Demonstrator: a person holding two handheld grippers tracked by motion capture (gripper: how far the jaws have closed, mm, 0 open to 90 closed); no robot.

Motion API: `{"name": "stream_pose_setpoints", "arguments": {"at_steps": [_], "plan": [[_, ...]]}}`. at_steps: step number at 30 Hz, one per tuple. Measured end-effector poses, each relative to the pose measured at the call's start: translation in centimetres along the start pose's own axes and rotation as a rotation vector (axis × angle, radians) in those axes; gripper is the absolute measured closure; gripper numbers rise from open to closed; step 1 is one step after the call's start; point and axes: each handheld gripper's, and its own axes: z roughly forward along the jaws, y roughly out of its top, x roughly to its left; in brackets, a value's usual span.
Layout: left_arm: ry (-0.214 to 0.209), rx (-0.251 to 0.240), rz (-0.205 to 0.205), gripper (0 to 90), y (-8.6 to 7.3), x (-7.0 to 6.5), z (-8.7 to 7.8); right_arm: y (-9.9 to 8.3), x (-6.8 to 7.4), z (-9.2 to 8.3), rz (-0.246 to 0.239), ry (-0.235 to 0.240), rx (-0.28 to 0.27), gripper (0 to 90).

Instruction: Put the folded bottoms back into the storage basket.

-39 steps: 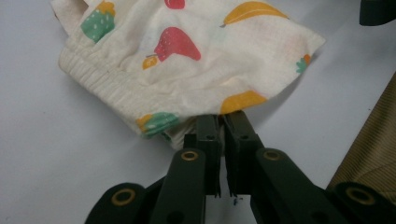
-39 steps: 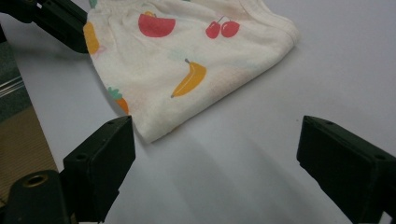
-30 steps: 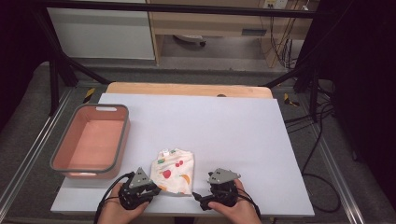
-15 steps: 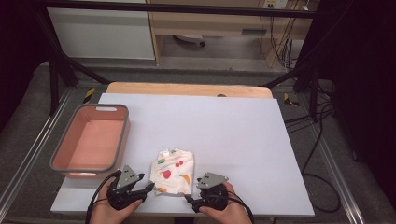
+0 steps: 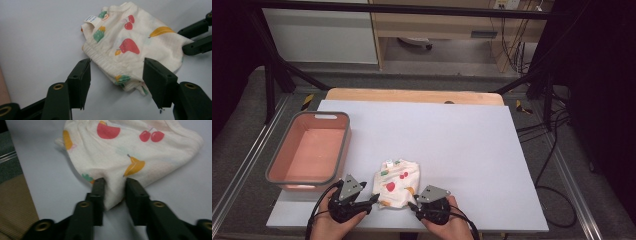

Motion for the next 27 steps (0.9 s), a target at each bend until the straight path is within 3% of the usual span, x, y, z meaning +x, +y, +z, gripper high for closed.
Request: {"name": "stream_pose_setpoints", "arguments": {"at_steps": [3,8,16,21,27], "plan": [[0.008,-0.003,0.007,37.9,0.1,-0.2,0.1,0.1,0.3,0.1,-0.023,-0.002,-0.004,86.3],[0.009,-0.027,-0.006,38.3,0.7,0.4,0.8,0.0,0.2,-0.2,-0.007,0.010,-0.002,86.7],[0.010,-0.027,0.013,39.1,4.1,2.1,3.6,-1.0,0.2,-1.4,0.048,0.015,0.003,86.5],[0.034,-0.009,0.024,38.7,5.6,3.0,5.2,-0.9,0.1,-1.4,0.043,0.021,0.012,86.6],[0.040,0.030,-0.017,38.9,5.9,4.5,6.3,-0.8,0.0,-1.9,0.044,0.028,0.023,86.7]]}}
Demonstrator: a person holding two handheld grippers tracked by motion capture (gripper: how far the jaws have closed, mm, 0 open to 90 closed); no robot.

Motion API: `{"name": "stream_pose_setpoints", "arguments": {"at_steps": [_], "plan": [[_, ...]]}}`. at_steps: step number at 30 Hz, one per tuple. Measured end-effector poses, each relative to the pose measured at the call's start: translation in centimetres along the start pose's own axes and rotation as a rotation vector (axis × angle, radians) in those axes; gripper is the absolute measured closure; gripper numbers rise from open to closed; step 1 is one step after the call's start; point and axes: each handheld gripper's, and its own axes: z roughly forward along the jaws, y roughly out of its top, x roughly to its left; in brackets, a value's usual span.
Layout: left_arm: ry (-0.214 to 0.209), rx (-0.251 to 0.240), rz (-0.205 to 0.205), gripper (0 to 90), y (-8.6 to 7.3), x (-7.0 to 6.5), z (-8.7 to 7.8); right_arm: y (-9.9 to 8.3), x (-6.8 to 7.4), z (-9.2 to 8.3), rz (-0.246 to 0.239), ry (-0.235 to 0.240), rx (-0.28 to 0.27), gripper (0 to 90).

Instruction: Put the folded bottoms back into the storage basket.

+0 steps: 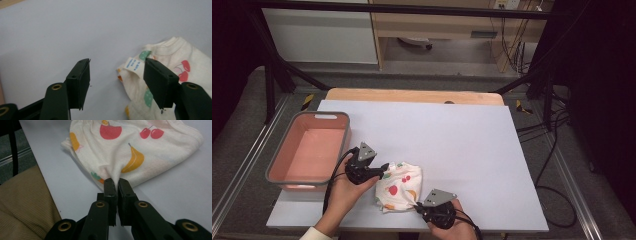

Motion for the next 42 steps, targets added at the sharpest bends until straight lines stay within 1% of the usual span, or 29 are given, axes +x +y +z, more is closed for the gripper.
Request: {"name": "stream_pose_setpoints", "arguments": {"at_steps": [3,5,9,12,17,19,23,28,34,36,40,42], "plan": [[0.006,0.010,0.002,38.9,0.0,0.2,0.1,-0.1,-0.1,-0.2,0.000,0.000,0.001,86.7],[0.007,0.016,0.004,38.8,0.0,0.3,0.2,-0.1,-0.3,-0.5,0.011,0.001,0.006,86.7],[0.007,0.026,0.006,38.8,0.0,0.4,0.4,-0.3,-0.4,-0.6,0.017,0.002,0.020,86.6],[0.003,0.036,0.011,39.0,0.1,0.4,0.5,-0.3,-0.4,-0.4,0.013,0.005,0.030,86.6],[0.000,0.053,0.018,38.9,0.2,0.4,0.9,-0.4,-0.5,-0.4,0.019,0.010,0.029,86.6],[0.006,0.057,0.008,37.3,0.2,0.4,1.1,-0.4,-0.5,-0.4,0.019,0.010,0.027,86.5],[0.005,0.069,0.012,37.4,0.1,0.4,1.4,-0.4,-0.5,-0.4,0.022,0.010,0.026,86.6],[0.001,0.091,0.010,40.1,0.0,0.4,1.9,-0.4,-0.5,-0.4,0.020,0.009,0.026,86.6],[0.002,0.116,0.017,43.9,-0.5,0.5,2.2,-0.4,-0.5,-0.4,0.023,0.010,0.026,86.5],[-0.003,0.119,0.018,46.4,-0.8,0.5,2.1,-0.4,-0.5,-0.4,0.024,0.011,0.027,86.4],[-0.012,0.132,0.017,47.9,-1.5,0.6,2.3,-0.4,-0.6,-0.4,0.027,0.016,0.029,86.4],[-0.032,0.133,0.004,48.1,-1.7,0.6,2.6,-0.4,-0.6,-0.3,0.029,0.015,0.026,86.4]]}}
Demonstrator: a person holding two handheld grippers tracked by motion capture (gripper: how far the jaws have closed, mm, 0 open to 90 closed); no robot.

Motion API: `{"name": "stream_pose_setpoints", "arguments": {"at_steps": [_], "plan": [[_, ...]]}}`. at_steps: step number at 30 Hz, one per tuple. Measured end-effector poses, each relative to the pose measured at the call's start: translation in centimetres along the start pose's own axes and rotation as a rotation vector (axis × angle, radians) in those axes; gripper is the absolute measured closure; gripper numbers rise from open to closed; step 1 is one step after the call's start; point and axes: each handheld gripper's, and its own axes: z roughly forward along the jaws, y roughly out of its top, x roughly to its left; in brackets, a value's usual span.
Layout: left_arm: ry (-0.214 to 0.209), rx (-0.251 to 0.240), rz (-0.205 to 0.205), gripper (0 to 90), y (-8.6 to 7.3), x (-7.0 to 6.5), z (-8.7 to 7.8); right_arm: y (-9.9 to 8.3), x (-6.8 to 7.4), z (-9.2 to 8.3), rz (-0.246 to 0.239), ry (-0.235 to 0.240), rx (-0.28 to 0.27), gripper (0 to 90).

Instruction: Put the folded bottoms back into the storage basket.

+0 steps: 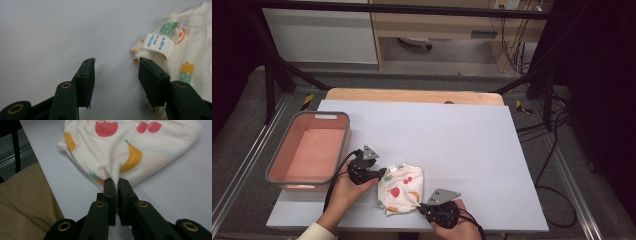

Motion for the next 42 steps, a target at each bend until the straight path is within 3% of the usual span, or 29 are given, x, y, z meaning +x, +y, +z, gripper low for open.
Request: {"name": "stream_pose_setpoints", "arguments": {"at_steps": [3,6,10,11,17,20,26,27,35,42], "plan": [[-0.021,-0.007,0.000,48.9,0.2,-0.3,0.2,0.0,0.0,0.0,-0.001,-0.002,-0.001,86.4],[-0.068,-0.031,-0.013,48.8,0.7,-0.8,0.2,0.0,0.0,0.0,-0.002,0.001,0.002,86.4],[-0.052,0.002,0.047,48.4,1.2,-1.6,1.1,0.0,0.0,0.0,-0.003,-0.001,-0.001,86.3],[-0.060,-0.004,0.032,47.6,1.2,-1.5,1.2,0.0,0.0,0.0,-0.003,0.002,0.002,86.2],[-0.111,-0.008,0.037,63.0,1.3,-1.8,1.3,0.0,-0.1,0.0,-0.005,0.005,0.001,86.2],[-0.143,0.002,0.020,80.9,1.4,-1.9,1.2,0.1,0.0,0.0,-0.015,0.006,0.001,86.3],[-0.145,0.010,0.033,86.5,2.0,-2.1,0.9,0.4,0.1,-0.2,-0.026,0.019,-0.022,86.5],[-0.147,0.009,0.032,86.8,2.2,-2.1,0.7,0.5,0.1,-0.5,-0.009,0.043,-0.046,86.6],[-0.156,-0.006,0.095,87.1,5.3,-2.5,-1.1,2.1,-0.5,-1.9,0.006,0.061,-0.093,86.7],[-0.154,-0.026,0.100,87.1,7.9,-2.4,-2.2,4.4,-1.9,-3.6,0.002,0.045,-0.105,86.7]]}}
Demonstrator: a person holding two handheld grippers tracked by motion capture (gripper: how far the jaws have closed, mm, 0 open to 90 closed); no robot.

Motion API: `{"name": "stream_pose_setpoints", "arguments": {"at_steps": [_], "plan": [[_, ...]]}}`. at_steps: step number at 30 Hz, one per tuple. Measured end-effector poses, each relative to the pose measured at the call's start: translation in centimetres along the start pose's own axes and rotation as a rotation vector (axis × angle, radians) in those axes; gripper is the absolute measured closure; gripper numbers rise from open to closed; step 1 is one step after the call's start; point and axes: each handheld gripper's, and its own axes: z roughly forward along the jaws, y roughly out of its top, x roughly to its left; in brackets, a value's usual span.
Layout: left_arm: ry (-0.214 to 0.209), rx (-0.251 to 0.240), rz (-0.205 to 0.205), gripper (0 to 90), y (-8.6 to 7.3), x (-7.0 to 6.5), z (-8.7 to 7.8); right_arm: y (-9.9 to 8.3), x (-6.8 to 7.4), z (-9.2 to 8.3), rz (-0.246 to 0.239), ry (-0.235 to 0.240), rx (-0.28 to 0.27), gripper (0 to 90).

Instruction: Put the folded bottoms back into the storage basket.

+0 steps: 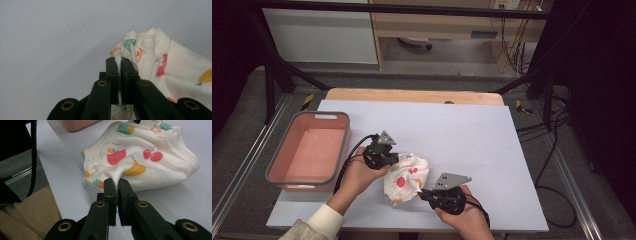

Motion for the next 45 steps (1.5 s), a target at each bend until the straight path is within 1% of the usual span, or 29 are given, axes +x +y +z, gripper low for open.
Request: {"name": "stream_pose_setpoints", "arguments": {"at_steps": [2,3,6,11,15,25,30,32,36,42,45], "plan": [[0.004,-0.001,0.014,87.0,0.8,-0.1,-0.4,1.1,-0.4,-0.4,-0.017,-0.005,0.008,86.7],[0.007,-0.001,0.022,87.0,1.2,-0.1,-0.7,1.1,-0.4,-0.4,-0.017,-0.005,0.008,86.7],[0.014,-0.014,0.030,87.0,2.2,-0.1,-1.4,2.1,-0.6,-0.8,-0.039,-0.008,0.023,86.7],[0.029,-0.018,0.049,87.1,3.2,0.1,-2.5,3.6,-0.6,-0.7,-0.069,-0.003,0.035,86.7],[0.031,-0.027,0.053,87.0,3.5,0.2,-3.4,4.4,-0.6,-0.5,-0.077,0.005,0.044,86.7],[0.044,-0.036,0.058,87.1,3.9,0.5,-4.8,5.5,-0.9,0.7,-0.058,0.035,0.044,86.7],[0.052,-0.043,0.057,87.0,4.1,0.8,-5.4,6.9,-0.8,1.3,-0.078,0.043,0.055,86.7],[0.056,-0.043,0.056,87.1,4.1,1.0,-5.6,7.1,-0.8,1.4,-0.082,0.045,0.057,86.7],[0.063,-0.052,0.049,87.0,4.1,1.4,-6.1,8.0,-0.9,1.7,-0.071,0.075,0.045,86.7],[0.072,-0.056,0.046,87.0,4.4,1.9,-7.0,8.9,-1.2,2.1,-0.079,0.073,0.053,86.7],[0.079,-0.067,0.040,87.1,4.5,2.2,-7.3,9.2,-1.3,2.2,-0.076,0.073,0.051,86.7]]}}
